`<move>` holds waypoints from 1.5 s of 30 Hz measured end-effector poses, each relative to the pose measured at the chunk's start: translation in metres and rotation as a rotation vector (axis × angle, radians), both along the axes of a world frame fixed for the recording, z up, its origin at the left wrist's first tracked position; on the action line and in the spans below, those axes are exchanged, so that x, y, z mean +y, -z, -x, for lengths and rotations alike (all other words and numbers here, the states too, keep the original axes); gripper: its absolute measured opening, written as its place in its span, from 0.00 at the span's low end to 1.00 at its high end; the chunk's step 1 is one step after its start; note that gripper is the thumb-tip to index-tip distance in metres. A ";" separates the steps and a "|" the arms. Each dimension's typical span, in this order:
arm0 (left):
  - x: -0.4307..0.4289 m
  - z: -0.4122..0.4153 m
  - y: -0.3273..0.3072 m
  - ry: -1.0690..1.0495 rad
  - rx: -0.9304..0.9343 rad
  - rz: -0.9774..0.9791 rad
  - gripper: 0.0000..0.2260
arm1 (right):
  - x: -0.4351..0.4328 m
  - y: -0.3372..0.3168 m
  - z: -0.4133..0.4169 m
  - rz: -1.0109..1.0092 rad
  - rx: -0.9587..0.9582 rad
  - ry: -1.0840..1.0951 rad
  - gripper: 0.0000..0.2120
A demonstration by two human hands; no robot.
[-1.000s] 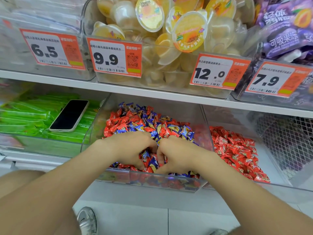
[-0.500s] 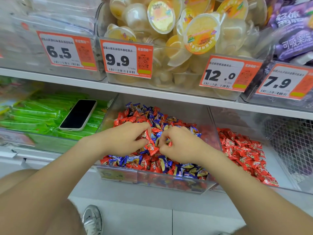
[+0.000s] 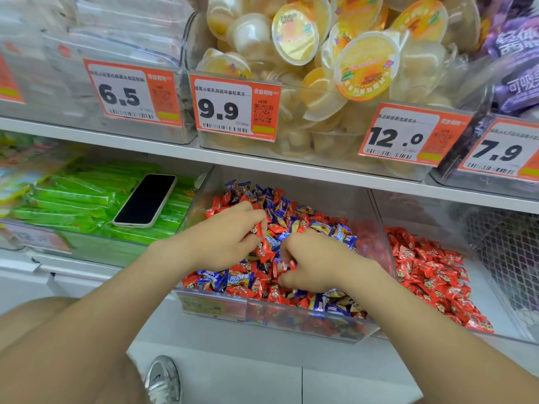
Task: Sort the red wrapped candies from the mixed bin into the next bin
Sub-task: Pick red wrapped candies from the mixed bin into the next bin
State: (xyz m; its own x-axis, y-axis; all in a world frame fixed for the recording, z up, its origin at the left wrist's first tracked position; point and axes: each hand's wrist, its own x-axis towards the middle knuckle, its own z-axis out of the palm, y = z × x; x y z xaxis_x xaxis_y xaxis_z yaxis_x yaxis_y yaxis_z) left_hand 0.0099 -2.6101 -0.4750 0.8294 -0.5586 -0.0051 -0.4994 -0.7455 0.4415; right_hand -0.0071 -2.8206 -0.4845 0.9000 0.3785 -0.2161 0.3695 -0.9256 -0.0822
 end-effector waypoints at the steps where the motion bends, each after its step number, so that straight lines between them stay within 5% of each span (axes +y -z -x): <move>1: -0.001 0.000 -0.001 -0.018 -0.007 0.007 0.03 | -0.003 -0.003 -0.002 -0.103 0.012 0.039 0.17; 6: -0.010 0.003 0.001 -0.082 0.078 0.054 0.07 | -0.021 -0.026 -0.001 -0.621 0.123 0.285 0.15; 11: -0.032 0.006 0.006 -0.149 0.275 0.357 0.08 | -0.031 -0.026 0.009 -0.909 0.299 0.388 0.14; 15: -0.042 0.010 0.003 -0.201 0.383 0.515 0.08 | -0.037 -0.023 0.015 -0.870 0.345 0.347 0.12; 21: -0.054 0.017 0.000 -0.204 0.274 0.495 0.04 | -0.046 -0.033 0.019 -0.812 0.263 0.364 0.20; 26: -0.079 0.031 -0.001 -0.306 0.567 0.746 0.06 | -0.079 -0.050 0.036 -0.896 0.189 0.615 0.23; 29: -0.102 0.044 -0.010 -0.215 0.735 0.823 0.06 | -0.113 -0.057 0.050 -0.828 0.023 0.715 0.14; 34: -0.155 0.052 -0.029 0.008 0.470 0.551 0.05 | -0.172 -0.045 0.057 -0.424 -0.062 0.699 0.05; 36: -0.182 0.049 -0.035 0.066 0.289 0.472 0.05 | -0.190 -0.042 0.060 -0.352 0.013 0.667 0.15; 39: -0.224 0.039 -0.036 0.184 0.040 0.334 0.06 | -0.213 -0.044 0.064 -0.417 -0.004 0.634 0.24; 45: -0.249 0.013 -0.031 0.424 -0.024 -0.039 0.23 | -0.220 -0.049 0.072 -0.571 -0.084 0.726 0.19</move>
State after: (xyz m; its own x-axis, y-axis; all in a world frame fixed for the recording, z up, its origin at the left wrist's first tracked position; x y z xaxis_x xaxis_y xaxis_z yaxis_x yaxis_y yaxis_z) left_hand -0.0031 -2.8594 -0.4439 0.5267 -0.8499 -0.0169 -0.7749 -0.4882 0.4016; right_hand -0.0792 -3.0406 -0.4358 0.9622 -0.2556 -0.0936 -0.2598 -0.7599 -0.5959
